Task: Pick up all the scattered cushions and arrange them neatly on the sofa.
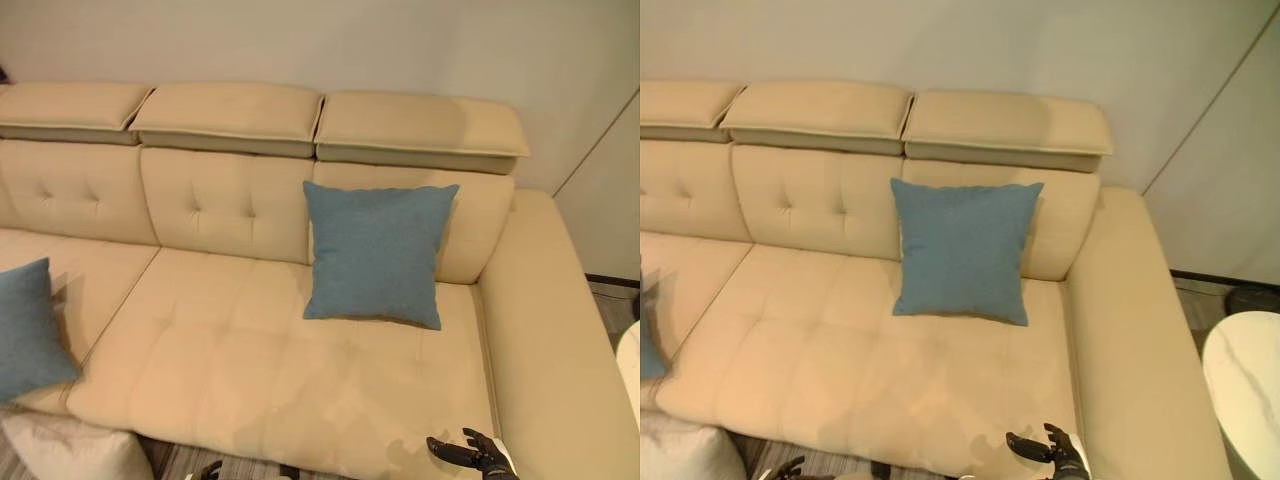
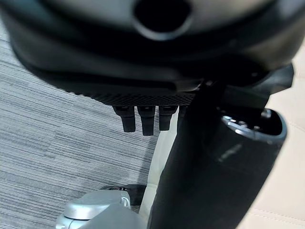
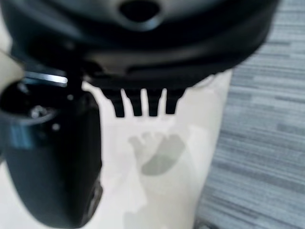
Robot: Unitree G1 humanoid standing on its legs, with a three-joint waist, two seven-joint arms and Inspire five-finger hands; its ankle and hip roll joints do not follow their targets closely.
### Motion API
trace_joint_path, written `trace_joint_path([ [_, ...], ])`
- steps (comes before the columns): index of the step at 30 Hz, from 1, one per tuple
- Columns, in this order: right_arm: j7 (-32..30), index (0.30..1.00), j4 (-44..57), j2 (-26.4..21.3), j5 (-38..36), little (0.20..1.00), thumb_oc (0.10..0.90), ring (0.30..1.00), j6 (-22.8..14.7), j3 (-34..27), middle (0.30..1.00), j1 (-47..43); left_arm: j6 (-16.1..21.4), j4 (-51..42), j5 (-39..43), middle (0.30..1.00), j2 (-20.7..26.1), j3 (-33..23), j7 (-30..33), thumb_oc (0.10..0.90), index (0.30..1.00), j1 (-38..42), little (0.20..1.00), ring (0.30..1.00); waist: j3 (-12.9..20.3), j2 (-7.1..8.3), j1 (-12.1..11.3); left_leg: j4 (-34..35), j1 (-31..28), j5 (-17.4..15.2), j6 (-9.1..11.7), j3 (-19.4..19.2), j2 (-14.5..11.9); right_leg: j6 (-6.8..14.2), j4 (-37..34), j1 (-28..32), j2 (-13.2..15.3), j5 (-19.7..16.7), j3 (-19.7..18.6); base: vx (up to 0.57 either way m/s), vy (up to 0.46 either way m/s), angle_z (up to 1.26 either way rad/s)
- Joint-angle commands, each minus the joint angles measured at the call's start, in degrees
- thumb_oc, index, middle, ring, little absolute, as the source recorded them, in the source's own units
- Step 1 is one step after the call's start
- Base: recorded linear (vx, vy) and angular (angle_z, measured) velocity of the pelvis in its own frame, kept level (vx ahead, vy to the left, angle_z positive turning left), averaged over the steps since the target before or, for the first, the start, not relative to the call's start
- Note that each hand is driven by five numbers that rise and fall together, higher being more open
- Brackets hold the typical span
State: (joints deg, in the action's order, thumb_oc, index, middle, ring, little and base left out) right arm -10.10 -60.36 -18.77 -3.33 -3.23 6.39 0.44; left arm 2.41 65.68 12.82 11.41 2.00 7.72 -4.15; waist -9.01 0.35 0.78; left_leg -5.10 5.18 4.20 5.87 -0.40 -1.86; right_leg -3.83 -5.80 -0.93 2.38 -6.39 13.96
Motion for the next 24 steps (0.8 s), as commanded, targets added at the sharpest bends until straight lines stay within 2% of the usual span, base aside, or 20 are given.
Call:
trace_joint_path([
  [1,-1.4,0.9,-1.1,-1.5,0.4,0.9,0.8,0.9,-1.6,-0.4,0.9,-3.7,2.3,-0.1,-2.9,0.9,0.8,1.5,1.4,0.8,0.9,1.2,0.9,0.9,1.6,2.08,1.7,-7.3,-6.5,-13.1,-3.4,-4.0,2.1,7.8,0.8,-1.2,0.2,6.8,-1.6,-0.1,0.059,-0.1],
  [2,-1.4,0.9,-1.1,-1.5,0.4,0.9,0.8,0.9,-1.6,-0.4,0.9,-3.7,2.3,-0.1,-2.9,0.9,0.7,1.5,1.4,0.8,0.9,1.2,0.9,0.9,1.6,2.01,1.6,-7.2,-6.6,-13.1,-3.4,-4.0,2.1,7.8,0.8,-1.1,0.1,6.8,-1.6,-0.15,0.1,0.05],
  [4,-1.4,0.9,-3.0,-1.3,1.4,0.9,0.8,0.9,-1.0,-0.3,0.9,-4.0,2.1,-0.5,-4.3,0.9,0.5,2.4,1.7,0.8,0.9,1.8,0.9,0.9,2.0,1.43,2.9,-2.8,-9.6,-14.8,-4.2,-5.8,1.9,8.4,1.1,-2.8,0.1,5.8,-0.4,-0.18,0.136,0.61],
  [5,-1.8,0.9,-4.7,-1.0,3.0,0.9,0.8,0.9,-0.5,0.6,0.9,-4.6,2.4,-0.9,-5.6,0.9,0.6,3.4,2.4,0.8,0.9,2.6,0.9,0.9,1.5,1.34,3.1,1.7,-10.3,-14.2,-4.8,-4.3,2.9,9.2,2.1,-5.1,0.6,4.0,-0.4,-0.2,0.154,0.81],
  [7,-1.7,0.9,-5.1,-0.8,3.3,0.9,0.8,0.9,-0.4,0.9,0.9,-4.9,2.5,-1.2,-5.8,0.9,0.9,3.7,2.6,0.8,0.9,3.1,0.9,0.9,1.1,1.64,3.2,2.6,-9.9,-13.6,-5.1,-3.3,3.5,9.7,2.9,-6.2,0.9,3.4,-0.4,-0.18,0.111,0.4],
  [11,-1.7,0.9,-5.7,-0.5,6.2,0.9,0.8,0.9,0.6,3.1,0.9,-6.0,2.2,-0.7,-6.6,0.9,2.3,3.6,3.2,0.8,0.9,3.9,0.9,0.9,-0.4,2.15,2.2,6.1,-9.3,-11.4,-6.6,-1.5,4.3,11.0,7.9,-9.7,1.6,3.6,-1.8,-0.26,0.096,0.08],
  [12,-1.7,0.9,-5.7,-0.3,6.7,0.9,0.8,0.9,1.1,3.7,0.9,-6.9,1.8,0.6,-7.1,0.9,3.1,3.4,3.7,0.8,0.9,4.7,0.9,0.9,-1.5,2.0,2.1,6.7,-8.7,-10.2,-7.1,-0.7,4.0,12.1,12.0,-11.3,1.3,4.5,-5.4,-0.29,0.055,-0.08],
  [13,-1.7,0.9,-5.7,-0.2,6.7,0.9,0.8,0.9,1.1,3.7,0.9,-6.9,1.8,0.7,-7.1,0.9,3.1,3.4,3.7,0.8,0.9,4.7,0.9,0.9,-1.4,2.1,2.1,6.7,-8.5,-10.1,-7.1,-0.7,4.1,12.1,12.0,-11.5,1.4,4.4,-5.5,-0.31,0.041,0.04],
  [14,-1.6,0.9,-5.8,-0.1,6.5,0.9,0.8,0.9,1.0,4.0,0.9,-7.0,1.6,1.3,-7.9,0.9,3.7,3.9,4.0,0.8,0.9,5.4,0.9,0.9,-1.8,2.09,2.1,6.3,-7.3,-9.4,-7.5,0.2,4.4,12.3,14.0,-11.2,0.6,5.8,-8.8,-0.28,-0.001,0.26],
  [15,-1.5,0.9,-6.0,-0.3,6.1,0.9,0.8,0.9,1.0,3.8,0.9,-6.4,1.6,1.7,-7.9,0.9,4.1,4.1,3.9,0.8,0.9,5.3,0.9,0.9,-1.7,1.85,1.7,5.8,-5.8,-8.6,-7.9,1.2,4.2,11.3,18.2,-9.8,0.4,7.6,-12.0,-0.28,-0.001,0.37],
  [16,-1.5,0.9,-6.0,-0.2,6.1,0.9,0.8,0.9,1.0,3.8,0.9,-6.4,1.6,1.7,-7.9,0.9,4.1,4.1,3.9,0.8,0.9,5.3,0.9,0.9,-1.5,1.87,1.7,5.8,-5.6,-8.5,-7.9,1.2,4.3,11.3,18.2,-9.9,0.4,7.5,-12.0,-0.26,-0.044,0.6],
  [17,-1.6,0.9,-6.8,0.2,5.4,0.9,0.8,0.9,0.9,3.4,0.9,-5.8,1.3,2.3,-8.3,0.9,4.3,4.4,3.8,0.8,0.9,5.0,0.9,0.9,-0.9,1.6,1.3,5.7,-4.3,-7.6,-7.9,2.4,4.1,10.5,21.2,-7.3,0.2,10.0,-14.6,-0.11,-0.035,0.56],
  [18,-1.6,0.9,-6.8,0.2,5.4,0.9,0.8,0.9,0.9,3.4,0.9,-5.8,1.3,2.3,-8.3,0.9,4.3,4.4,3.8,0.8,0.9,5.0,0.9,0.9,-0.8,1.59,1.3,5.7,-4.1,-7.5,-7.9,2.4,4.1,10.5,21.1,-7.4,0.2,9.9,-14.6,-0.19,-0.106,0.73],
  [19,-1.3,0.9,-7.2,1.0,4.8,0.9,0.8,0.9,1.0,3.1,0.9,-5.0,1.0,2.7,-8.7,0.9,4.4,4.7,3.5,0.8,0.9,5.0,0.9,0.9,0.7,1.86,0.7,5.8,-2.5,-6.5,-7.6,4.2,4.1,10.4,22.7,-4.6,-0.4,11.8,-17.4,-0.12,-0.124,0.63],
  [21,-1.4,0.9,-7.3,1.4,4.5,0.9,0.8,0.9,0.9,3.2,0.9,-4.7,1.0,2.8,-8.9,0.9,4.5,4.9,3.5,0.8,0.9,4.9,0.9,0.9,1.3,2.25,0.5,5.9,-2.0,-6.2,-7.5,4.9,4.2,10.4,22.4,-3.4,-0.5,12.3,-18.2,-0.1,-0.129,0.71],
  [23,-1.3,0.9,-7.1,1.8,3.9,0.9,0.8,0.9,0.8,3.4,0.9,-5.0,0.9,2.7,-8.3,0.9,4.4,4.8,3.7,0.8,0.9,4.9,0.9,0.9,1.9,3.22,-0.4,5.6,-0.4,-5.6,-6.9,5.3,4.3,10.1,18.3,0.1,0.0,13.7,-18.1,-0.12,-0.193,0.75],
  [24,-1.3,0.9,-6.8,1.9,3.9,0.9,0.8,0.9,0.7,4.3,0.9,-5.8,1.0,2.7,-7.8,0.9,4.2,4.7,3.7,0.8,0.9,4.6,0.9,0.9,2.2,3.98,-1.4,5.0,1.4,-4.5,-6.3,5.7,4.2,9.2,14.2,1.7,-0.2,15.5,-17.5,-0.12,-0.178,0.4],
])
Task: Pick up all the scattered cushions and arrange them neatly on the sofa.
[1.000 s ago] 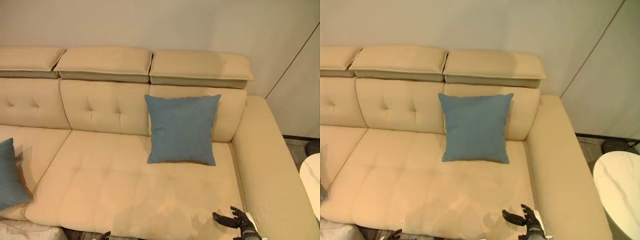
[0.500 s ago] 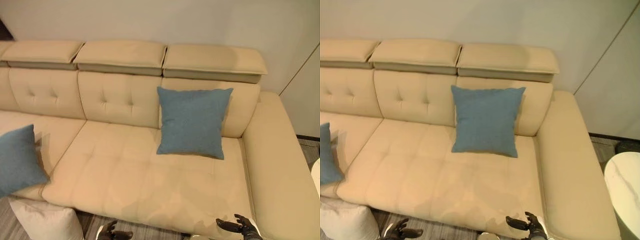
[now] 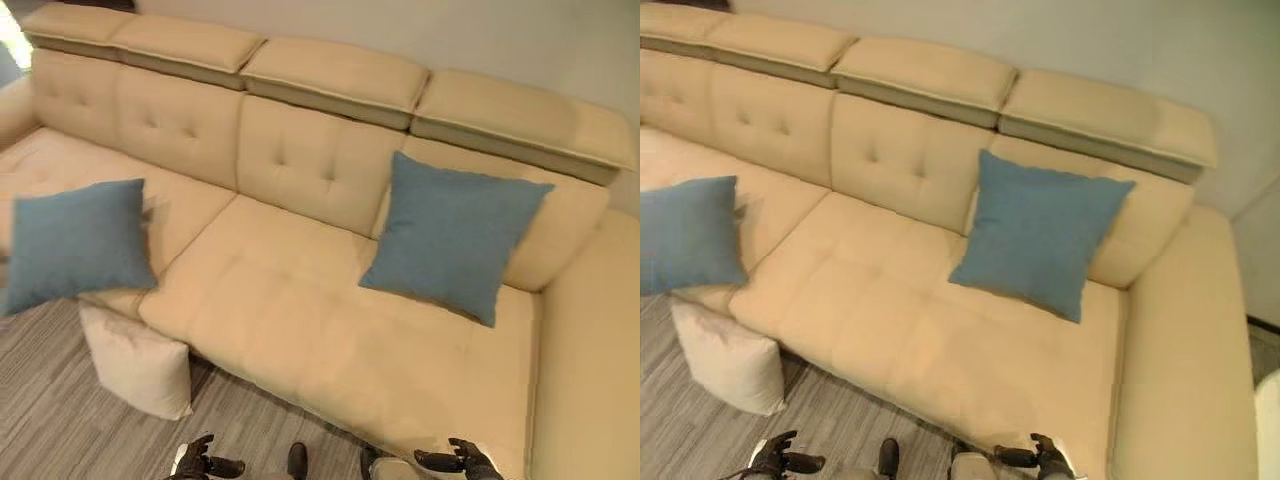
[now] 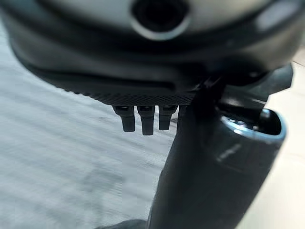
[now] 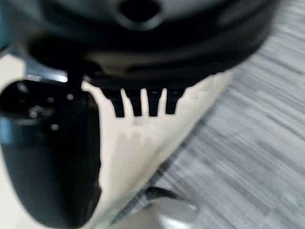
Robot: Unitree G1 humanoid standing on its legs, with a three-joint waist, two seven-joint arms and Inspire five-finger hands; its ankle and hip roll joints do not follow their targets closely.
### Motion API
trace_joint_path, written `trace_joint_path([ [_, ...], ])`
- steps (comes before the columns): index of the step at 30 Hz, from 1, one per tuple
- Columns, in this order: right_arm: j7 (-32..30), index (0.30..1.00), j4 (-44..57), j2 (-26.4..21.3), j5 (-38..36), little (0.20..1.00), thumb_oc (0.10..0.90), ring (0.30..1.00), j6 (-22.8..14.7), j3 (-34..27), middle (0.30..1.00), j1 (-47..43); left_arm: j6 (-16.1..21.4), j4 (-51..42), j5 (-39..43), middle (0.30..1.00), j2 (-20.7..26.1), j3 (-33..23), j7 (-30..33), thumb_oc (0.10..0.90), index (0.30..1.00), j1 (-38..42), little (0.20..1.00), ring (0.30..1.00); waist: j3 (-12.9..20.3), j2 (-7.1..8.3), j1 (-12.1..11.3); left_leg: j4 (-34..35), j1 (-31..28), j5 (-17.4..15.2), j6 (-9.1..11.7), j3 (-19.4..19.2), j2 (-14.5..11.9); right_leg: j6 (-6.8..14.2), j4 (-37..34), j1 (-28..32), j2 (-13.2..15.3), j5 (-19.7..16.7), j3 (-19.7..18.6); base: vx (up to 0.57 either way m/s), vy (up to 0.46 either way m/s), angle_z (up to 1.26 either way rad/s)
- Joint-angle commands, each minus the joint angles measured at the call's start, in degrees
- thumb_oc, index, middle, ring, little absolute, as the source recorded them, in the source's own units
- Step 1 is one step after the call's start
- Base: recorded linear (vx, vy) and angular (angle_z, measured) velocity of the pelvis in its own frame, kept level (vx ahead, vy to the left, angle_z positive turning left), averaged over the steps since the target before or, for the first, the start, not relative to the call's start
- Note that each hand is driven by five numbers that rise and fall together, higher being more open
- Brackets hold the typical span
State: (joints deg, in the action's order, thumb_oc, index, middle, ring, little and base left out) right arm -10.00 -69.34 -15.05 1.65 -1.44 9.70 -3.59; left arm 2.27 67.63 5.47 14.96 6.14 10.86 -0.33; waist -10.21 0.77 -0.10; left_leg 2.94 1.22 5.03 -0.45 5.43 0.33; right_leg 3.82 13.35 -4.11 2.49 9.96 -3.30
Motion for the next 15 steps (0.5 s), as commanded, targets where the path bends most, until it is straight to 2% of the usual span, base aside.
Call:
trace_joint_path([
  [1,-1.4,0.9,2.2,-1.8,-1.1,0.9,0.8,0.9,-1.1,1.0,0.9,-1.8,1.1,0.8,-0.4,0.9,0.7,0.5,0.5,0.8,0.9,0.7,0.9,0.9,3.4,3.56,-0.4,-3.1,5.4,-5.4,0.1,-0.1,2.0,1.6,-5.0,4.9,-0.3,-0.8,-0.1,-0.16,-0.203,0.13],
  [4,-1.8,0.9,3.1,-2.4,-0.7,0.9,0.8,0.9,-1.3,2.5,0.9,-3.3,1.5,0.3,2.2,0.9,0.4,0.4,0.7,0.8,0.9,1.5,0.9,0.9,1.9,3.17,-1.0,-3.8,9.6,-1.9,1.7,1.2,1.2,0.1,-6.7,3.2,-2.4,0.0,-0.2,-0.23,-0.178,0.36],
  [6,-2.5,0.9,2.9,-3.0,-0.7,0.9,0.8,0.9,-1.3,2.7,0.9,-3.9,1.4,0.3,3.0,0.9,-0.2,1.0,0.8,0.8,0.9,2.5,0.9,0.9,0.7,2.62,-1.1,-3.4,11.8,0.5,2.9,1.8,0.8,-0.6,-8.1,3.1,-3.1,0.0,1.8,-0.27,-0.15,0.8],
  [7,-3.1,0.9,2.0,-3.5,-0.4,0.9,0.8,0.9,-0.8,2.9,0.9,-4.0,1.4,0.5,2.7,0.9,-0.7,1.8,1.3,0.8,0.9,3.0,0.9,0.9,-0.3,2.37,-1.0,-3.1,13.1,1.4,2.7,0.0,0.4,-0.9,-8.9,3.1,-3.0,-0.7,4.3,-0.2,-0.079,1.11],
  [8,-3.1,0.9,2.0,-3.5,-0.4,0.9,0.8,0.9,-0.8,2.9,0.9,-4.1,1.4,0.5,2.7,0.9,-0.7,1.8,1.3,0.8,0.9,3.0,0.9,0.9,-0.3,2.37,-1.0,-3.2,13.1,1.4,2.7,0.1,0.4,-0.9,-8.9,3.1,-2.9,-0.7,4.4,-0.28,-0.078,1.26],
  [9,-3.2,0.9,1.1,-3.5,-0.2,0.9,0.8,0.9,-0.4,2.8,0.9,-3.6,1.3,0.7,2.6,0.9,-1.0,2.2,1.3,0.8,0.9,2.9,0.9,0.9,-0.6,2.69,-0.4,-4.8,12.5,-0.3,2.4,-5.6,-0.8,-1.2,-9.7,3.2,-1.8,-1.2,7.7,-0.13,-0.026,1.05],
  [10,-3.2,0.9,1.1,-3.5,-0.2,0.9,0.8,0.9,-0.4,2.8,0.9,-3.6,1.3,0.7,2.6,0.9,-1.0,2.2,1.3,0.8,0.9,2.9,0.9,0.9,-0.5,2.62,-0.3,-4.9,12.7,-0.3,2.4,-5.5,-0.9,-1.2,-9.7,3.0,-1.9,-1.4,7.7,-0.19,-0.032,0.98],
  [12,-3.1,0.9,-0.1,-3.4,-0.3,0.9,0.8,0.9,-0.3,2.1,0.9,-3.0,1.1,1.6,2.2,0.9,-1.0,2.0,0.9,0.8,0.9,2.4,0.9,0.9,-0.2,3.47,0.4,-9.8,11.1,-4.1,2.2,-9.1,-1.6,-1.8,-10.3,2.9,0.0,-1.8,12.3,-0.17,-0.007,0.92],
  [13,-3.1,0.9,-0.1,-3.4,-0.3,0.9,0.8,0.9,-0.3,2.1,0.9,-3.0,1.1,1.6,2.2,0.9,-1.0,2.0,0.9,0.8,0.9,2.4,0.9,0.9,-0.1,3.43,0.5,-9.7,11.3,-4.0,2.2,-9.1,-1.6,-1.8,-10.4,2.8,-0.1,-1.9,12.3,-0.14,0.014,0.98],
  [15,-3.1,0.9,-0.6,-3.3,-0.6,0.9,0.8,0.9,-0.3,1.6,0.9,-2.8,0.8,2.4,1.8,0.9,-1.0,1.9,0.8,0.8,0.9,2.4,0.9,0.9,0.1,3.88,1.2,-12.3,9.4,-7.0,2.0,-10.8,-1.8,-2.0,-10.5,2.9,1.1,-2.2,15.2,-0.09,0.042,1.2],
])
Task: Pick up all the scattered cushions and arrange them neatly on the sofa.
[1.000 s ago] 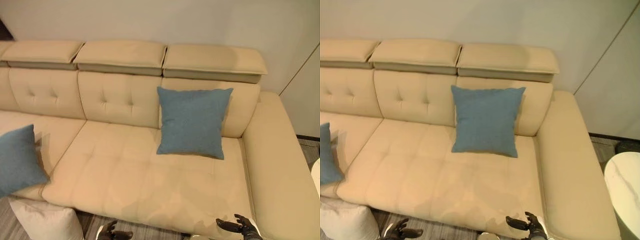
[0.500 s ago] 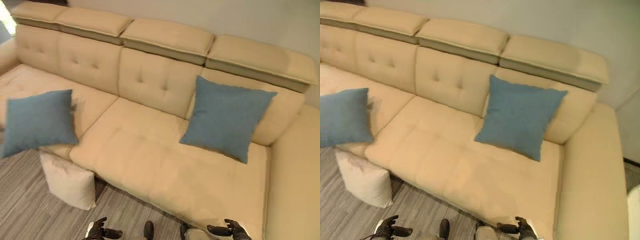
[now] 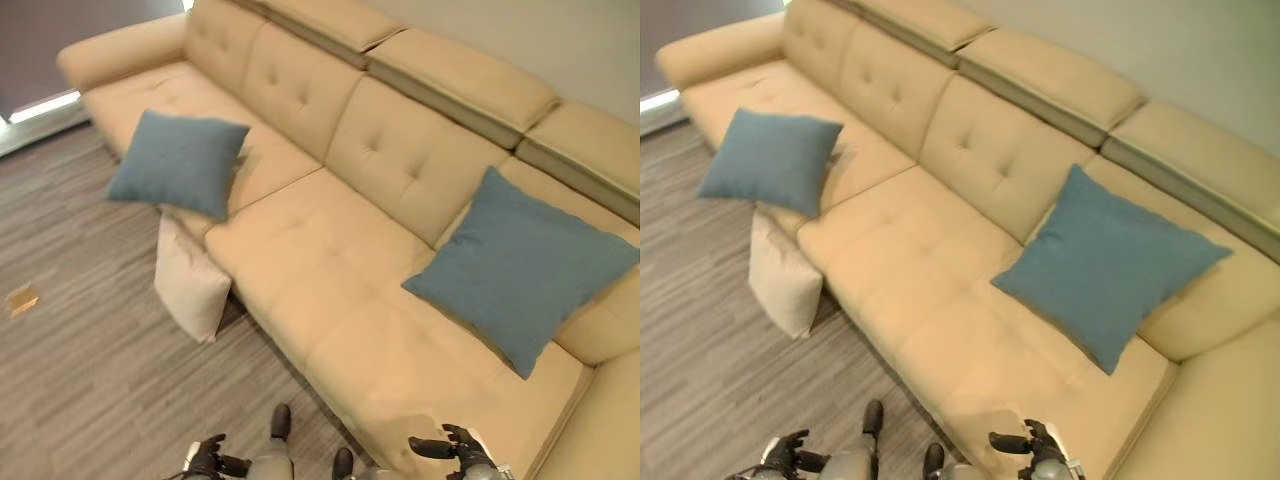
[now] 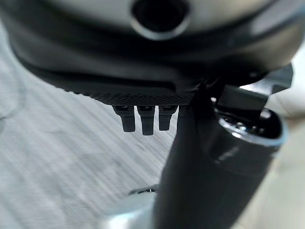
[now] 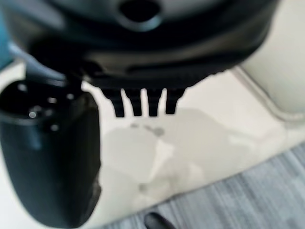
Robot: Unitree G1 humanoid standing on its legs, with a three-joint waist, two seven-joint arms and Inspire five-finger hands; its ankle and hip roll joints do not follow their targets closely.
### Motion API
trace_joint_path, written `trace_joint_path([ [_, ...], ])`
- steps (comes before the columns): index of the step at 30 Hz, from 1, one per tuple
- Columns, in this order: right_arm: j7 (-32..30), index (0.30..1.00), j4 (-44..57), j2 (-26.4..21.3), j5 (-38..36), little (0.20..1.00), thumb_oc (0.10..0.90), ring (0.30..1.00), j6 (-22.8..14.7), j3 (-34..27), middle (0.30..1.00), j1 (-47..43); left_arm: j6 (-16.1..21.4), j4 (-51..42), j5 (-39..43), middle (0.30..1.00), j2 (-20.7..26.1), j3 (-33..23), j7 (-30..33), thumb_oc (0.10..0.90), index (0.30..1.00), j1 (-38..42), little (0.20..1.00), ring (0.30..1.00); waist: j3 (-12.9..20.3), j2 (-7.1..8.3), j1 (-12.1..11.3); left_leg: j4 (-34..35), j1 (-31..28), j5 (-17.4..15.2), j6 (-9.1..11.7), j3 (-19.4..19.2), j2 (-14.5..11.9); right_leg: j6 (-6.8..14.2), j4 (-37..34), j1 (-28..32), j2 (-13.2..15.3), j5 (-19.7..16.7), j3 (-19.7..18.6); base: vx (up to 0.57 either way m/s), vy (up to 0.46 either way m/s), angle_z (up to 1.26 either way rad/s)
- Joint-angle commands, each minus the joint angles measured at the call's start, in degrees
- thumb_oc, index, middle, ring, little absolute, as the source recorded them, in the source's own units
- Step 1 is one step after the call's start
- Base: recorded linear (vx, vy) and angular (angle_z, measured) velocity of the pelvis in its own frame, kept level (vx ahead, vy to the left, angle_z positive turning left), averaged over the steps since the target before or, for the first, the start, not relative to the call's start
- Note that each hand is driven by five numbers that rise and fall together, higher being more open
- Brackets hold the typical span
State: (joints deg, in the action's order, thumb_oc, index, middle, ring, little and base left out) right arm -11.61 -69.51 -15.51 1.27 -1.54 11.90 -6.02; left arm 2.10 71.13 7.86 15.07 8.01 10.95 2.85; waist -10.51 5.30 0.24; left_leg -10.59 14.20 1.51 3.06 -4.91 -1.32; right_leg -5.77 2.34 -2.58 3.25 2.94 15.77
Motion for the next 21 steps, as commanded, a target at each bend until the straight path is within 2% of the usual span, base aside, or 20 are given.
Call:
trace_joint_path([
  [1,-1.4,0.9,-0.5,-2.9,-0.5,0.9,0.8,0.9,-0.1,-1.1,0.9,-0.2,0.7,-0.8,-0.9,0.9,-1.2,0.0,0.4,0.8,0.9,-0.6,0.9,0.9,0.8,-0.45,1.5,0.2,-5.5,-5.4,-1.7,-3.5,-1.4,7.6,0.0,1.7,1.4,4.4,-0.9,-0.07,0.051,1.13],
  [2,-1.4,0.9,-0.5,-2.9,-0.5,0.9,0.8,0.9,-0.1,-1.1,0.9,-0.2,0.7,-0.8,-0.9,0.9,-1.2,0.0,0.4,0.8,0.9,-0.6,0.9,0.9,0.8,-0.46,1.6,0.1,-5.5,-5.4,-1.7,-3.5,-1.4,7.6,0.0,1.8,1.4,4.4,-0.9,0.03,0.062,0.99],
  [3,-1.4,0.9,-0.5,-3.0,-0.5,0.9,0.8,0.9,-0.1,-1.1,0.9,-0.1,0.5,-0.6,-1.3,0.9,-1.3,0.2,0.2,0.8,0.9,-0.6,0.9,0.9,1.1,-0.6,1.9,-0.2,-7.4,-7.7,-1.2,-4.7,-2.3,7.9,-0.1,2.7,1.7,5.2,0.1,0.08,0.055,0.91],
  [6,-1.3,0.9,-0.3,-3.0,-0.1,0.9,0.8,0.9,0.0,-1.1,0.9,0.3,0.3,-0.8,-2.6,0.9,-1.1,0.7,-0.6,0.8,0.9,-0.9,0.9,0.9,2.0,-1.29,2.3,4.4,-10.6,-7.6,-1.1,-7.1,-2.6,8.7,0.0,3.2,2.3,4.7,3.8,0.07,0.125,0.97],
  [9,-1.3,0.9,0.0,-2.5,0.7,0.9,0.8,0.9,0.2,-0.3,0.9,-0.2,0.2,-0.7,-3.0,0.9,-0.6,0.4,-0.7,0.8,0.9,-1.2,0.9,0.9,2.0,-1.17,1.8,6.9,-11.5,-7.5,-1.8,-4.8,-1.3,9.3,1.9,2.9,3.1,4.5,4.3,0.02,0.193,0.72],
  [14,-0.6,0.9,2.1,-0.8,1.8,0.9,0.8,0.9,0.4,1.0,0.9,-0.3,-0.2,-0.1,-3.4,0.9,1.1,-1.3,-0.7,0.8,0.9,-1.7,0.9,0.9,1.0,-0.94,0.5,9.7,-13.9,-7.4,-3.9,-2.4,1.0,10.8,11.5,0.0,6.4,4.8,3.8,0.0,0.169,0.34],
  [15,-0.4,0.9,2.8,-0.4,1.5,0.9,0.8,0.9,0.4,1.1,0.9,-0.2,-0.2,-0.1,-3.2,0.9,1.4,-1.4,-0.7,0.8,0.9,-1.7,0.9,0.9,0.8,-0.87,0.8,9.9,-13.2,-6.1,-4.4,-1.7,1.4,10.4,12.3,-1.5,5.9,3.5,2.3,-0.03,0.068,0.33],
  [17,-0.3,0.9,3.5,0.0,1.1,0.9,0.8,0.9,0.4,1.5,0.9,0.4,-0.1,-0.5,-2.8,0.9,1.9,-1.6,-0.8,0.8,0.9,-2.1,0.9,0.9,1.0,-0.78,2.2,11.2,-13.8,-5.3,-4.6,1.4,2.4,10.8,12.0,-3.6,1.0,3.6,-7.4,0.03,0.046,0.72],
  [18,-0.3,0.9,3.5,0.0,1.1,0.9,0.8,0.9,0.5,1.9,0.9,0.6,-0.1,-0.8,-2.6,0.9,2.0,-1.6,-0.8,0.8,0.9,-2.2,0.9,0.9,1.1,-0.86,2.4,11.7,-13.8,-4.9,-4.6,2.7,2.9,11.1,11.1,-4.5,-0.9,3.3,-11.1,0.07,0.033,0.97],
  [20,-0.5,0.9,3.5,-0.3,1.1,0.9,0.8,0.9,0.7,2.6,0.9,0.2,0.0,-0.8,-2.3,0.9,2.2,-1.1,-0.8,0.8,0.9,-1.7,0.9,0.9,0.7,-0.79,2.6,11.8,-13.5,-4.3,-4.6,5.2,3.6,10.4,10.1,-6.0,-2.7,2.6,-13.9,0.04,-0.011,0.84],
  [21,-0.5,0.9,3.5,-0.3,0.8,0.9,0.8,0.9,0.7,2.5,0.9,0.3,0.2,-0.9,-2.4,0.9,2.3,-0.8,-1.0,0.8,0.9,-1.4,0.9,0.9,0.6,-0.65,2.6,11.6,-13.3,-4.2,-4.5,6.3,4.0,10.2,9.3,-5.7,-2.8,2.7,-13.9,0.07,-0.093,0.78],
])
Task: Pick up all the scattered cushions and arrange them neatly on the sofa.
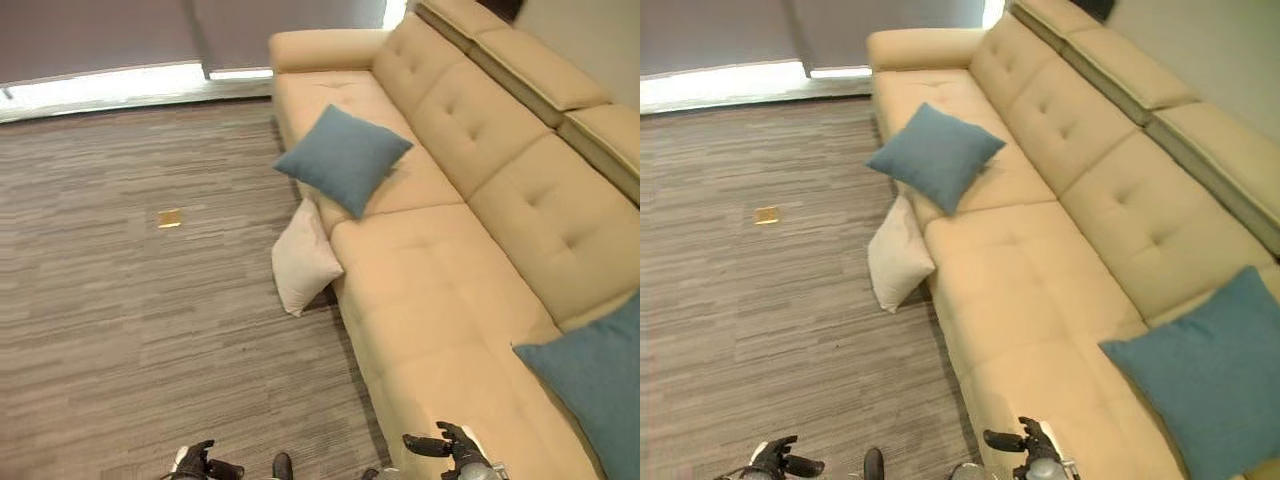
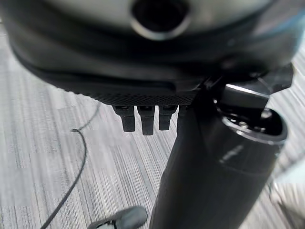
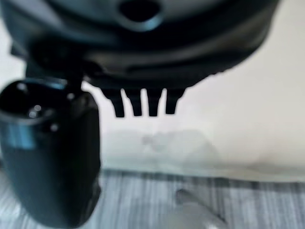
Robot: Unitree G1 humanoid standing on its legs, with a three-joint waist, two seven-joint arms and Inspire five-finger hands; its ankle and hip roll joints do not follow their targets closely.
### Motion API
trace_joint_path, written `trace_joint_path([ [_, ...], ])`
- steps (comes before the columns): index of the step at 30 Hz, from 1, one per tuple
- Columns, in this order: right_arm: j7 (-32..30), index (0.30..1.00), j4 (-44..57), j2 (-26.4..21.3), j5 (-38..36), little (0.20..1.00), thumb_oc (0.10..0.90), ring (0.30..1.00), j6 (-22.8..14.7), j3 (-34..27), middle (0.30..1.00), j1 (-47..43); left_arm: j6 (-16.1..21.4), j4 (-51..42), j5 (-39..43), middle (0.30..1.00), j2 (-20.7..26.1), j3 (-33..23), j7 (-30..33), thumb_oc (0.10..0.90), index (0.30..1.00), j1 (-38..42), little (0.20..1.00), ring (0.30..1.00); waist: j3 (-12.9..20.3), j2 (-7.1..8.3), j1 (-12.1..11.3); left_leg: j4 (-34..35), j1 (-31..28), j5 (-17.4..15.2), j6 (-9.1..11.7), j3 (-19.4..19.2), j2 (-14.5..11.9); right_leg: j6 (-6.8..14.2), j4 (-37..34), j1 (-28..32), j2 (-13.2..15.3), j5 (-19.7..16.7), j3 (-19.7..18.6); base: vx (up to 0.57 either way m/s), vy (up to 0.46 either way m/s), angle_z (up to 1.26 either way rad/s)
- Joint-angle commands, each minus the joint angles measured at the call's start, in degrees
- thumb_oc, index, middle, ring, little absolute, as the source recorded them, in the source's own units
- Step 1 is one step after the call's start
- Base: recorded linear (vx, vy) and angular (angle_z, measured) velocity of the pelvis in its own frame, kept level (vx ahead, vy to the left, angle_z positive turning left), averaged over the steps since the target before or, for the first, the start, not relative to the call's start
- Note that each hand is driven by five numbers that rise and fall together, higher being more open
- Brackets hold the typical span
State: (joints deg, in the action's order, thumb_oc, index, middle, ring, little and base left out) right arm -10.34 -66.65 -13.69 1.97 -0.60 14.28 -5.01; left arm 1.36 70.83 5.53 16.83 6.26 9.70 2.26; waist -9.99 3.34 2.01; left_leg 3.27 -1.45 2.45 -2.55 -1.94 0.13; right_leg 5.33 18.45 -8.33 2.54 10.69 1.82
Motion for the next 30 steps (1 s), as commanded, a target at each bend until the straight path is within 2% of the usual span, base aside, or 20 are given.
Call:
trace_joint_path([
  [1,-1.8,0.9,0.2,-2.0,0.0,0.9,0.8,0.9,-0.3,0.1,0.9,-0.4,1.0,-0.8,-0.2,0.9,0.4,1.4,0.3,0.8,0.9,-0.6,0.9,0.9,0.3,1.69,0.9,-2.6,2.4,-5.5,1.5,4.4,3.3,-1.5,-9.3,1.7,-1.8,-4.9,0.9,0.06,-0.082,0.95],
  [3,-1.8,0.9,0.2,-2.0,0.0,0.9,0.8,0.9,-0.3,0.1,0.9,-0.4,1.0,-0.8,-0.2,0.9,0.4,1.3,0.3,0.8,0.9,-0.6,0.9,0.9,0.3,1.69,1.0,-2.6,2.4,-5.5,1.5,4.6,3.3,-1.5,-9.4,1.9,-1.8,-4.9,1.0,0.05,-0.097,0.93],
  [4,-1.7,0.9,-0.1,-2.3,0.2,0.9,0.8,0.9,-0.4,0.2,0.9,-0.4,0.9,-1.5,0.8,0.9,-0.1,1.4,-0.1,0.8,0.9,-0.4,0.9,0.9,0.2,1.91,0.9,-7.2,4.2,-7.0,3.0,4.5,3.7,-1.9,-11.9,3.8,-1.3,-5.3,2.2,0.05,-0.161,0.4],
  [6,-1.9,0.9,0.0,-2.6,0.0,0.9,0.8,0.9,-0.5,-0.1,0.9,-0.3,0.9,-1.7,0.9,0.9,-0.3,1.4,-0.1,0.8,0.9,-0.4,0.9,0.9,-0.2,2.1,1.0,-10.3,5.5,-7.8,3.5,3.7,3.8,-2.2,-12.8,4.7,-0.9,-5.2,3.1,0.03,-0.104,0.65],
  [9,-2.1,0.9,0.2,-3.1,-0.3,0.9,0.8,0.9,-0.3,-0.1,0.9,-0.9,0.5,-1.1,0.9,0.9,-1.0,1.3,0.1,0.8,0.9,-0.9,0.9,0.9,-1.2,2.78,0.9,-17.9,9.2,-8.9,4.5,-0.5,2.9,-2.9,-14.5,7.1,0.2,-5.3,4.9,0.04,-0.036,0.61],
  [10,-2.1,0.9,0.3,-3.2,0.0,0.9,0.8,0.9,-0.2,0.3,0.9,-1.0,0.3,-0.7,1.0,0.9,-1.2,0.7,0.5,0.8,0.9,-1.4,0.9,0.9,-1.4,3.3,0.6,-20.1,10.9,-9.1,4.2,-3.7,0.8,-3.0,-15.6,8.6,0.8,-5.0,6.2,0.11,-0.021,0.18],
  [14,-2.0,0.9,-0.3,-3.1,0.5,0.9,0.8,0.9,0.2,0.9,0.9,-1.0,-0.1,0.0,0.7,0.9,-1.1,0.4,0.4,0.8,0.9,-2.1,0.9,0.9,-0.5,3.48,0.0,-15.8,11.8,-7.4,3.8,-5.2,-1.7,-2.6,-16.4,9.7,0.8,-4.3,7.0,0.14,0.018,0.26],
  [17,-2.1,0.9,-0.9,-2.9,0.8,0.9,0.8,0.9,0.7,0.7,0.9,-0.5,-0.1,0.5,0.2,0.9,-1.2,0.8,0.4,0.8,0.9,-2.3,0.9,0.9,0.0,3.11,-0.7,-10.3,14.6,-2.4,4.7,-4.7,-4.3,-2.2,-16.7,11.8,0.8,-2.2,7.3,0.27,0.122,0.2],
  [20,-1.9,0.9,-1.2,-2.5,1.1,0.9,0.8,0.9,0.7,0.3,0.9,0.3,-0.2,0.8,-0.6,0.9,-1.1,1.0,0.3,0.8,0.9,-2.4,0.9,0.9,0.8,3.13,-0.7,-9.1,13.6,-2.0,4.6,-4.5,-3.7,-1.7,-16.3,12.9,1.3,-1.4,7.3,0.3,0.188,-0.03],
  [22,-1.5,0.9,-1.4,-2.0,1.5,0.9,0.8,0.9,0.9,0.2,0.9,0.5,-0.4,0.8,-1.2,0.9,-1.1,1.1,0.2,0.8,0.9,-2.6,0.9,0.9,1.5,3.25,-0.6,-9.2,12.8,-2.6,3.9,-4.1,-2.5,-0.9,-14.0,12.8,2.5,-1.3,6.4,0.26,0.22,-0.24],
  [24,-1.3,0.9,-1.1,-1.3,1.9,0.9,0.8,0.9,0.9,0.3,0.9,0.8,-0.4,0.7,-2.3,0.9,-0.9,1.7,0.2,0.8,0.9,-2.3,0.9,0.9,1.6,3.17,-0.5,-8.5,10.7,-3.7,2.6,-4.2,-1.3,0.0,-7.9,11.4,4.1,-1.4,5.2,0.27,0.276,-0.37],
  [28,-1.4,0.9,1.2,-0.6,2.2,0.9,0.8,0.9,0.8,1.8,0.9,-0.4,-0.6,-0.4,-2.9,0.9,0.6,2.3,0.5,0.8,0.9,-1.0,0.9,0.9,-0.4,2.28,0.5,-6.8,6.8,-5.0,-0.1,-4.9,0.0,0.1,7.9,3.9,5.7,-7.9,3.0,0.15,0.26,-0.19],
  [30,-1.3,0.9,2.2,-0.4,2.4,0.9,0.8,0.9,0.5,2.2,0.9,-0.4,-0.6,-0.9,-2.7,0.9,1.0,2.4,0.4,0.8,0.9,-0.7,0.9,0.9,-1.0,1.87,0.8,-6.1,5.2,-5.6,-0.6,-5.1,-0.1,-0.2,11.4,1.0,5.4,-7.6,3.0,0.17,0.158,0.01],
])
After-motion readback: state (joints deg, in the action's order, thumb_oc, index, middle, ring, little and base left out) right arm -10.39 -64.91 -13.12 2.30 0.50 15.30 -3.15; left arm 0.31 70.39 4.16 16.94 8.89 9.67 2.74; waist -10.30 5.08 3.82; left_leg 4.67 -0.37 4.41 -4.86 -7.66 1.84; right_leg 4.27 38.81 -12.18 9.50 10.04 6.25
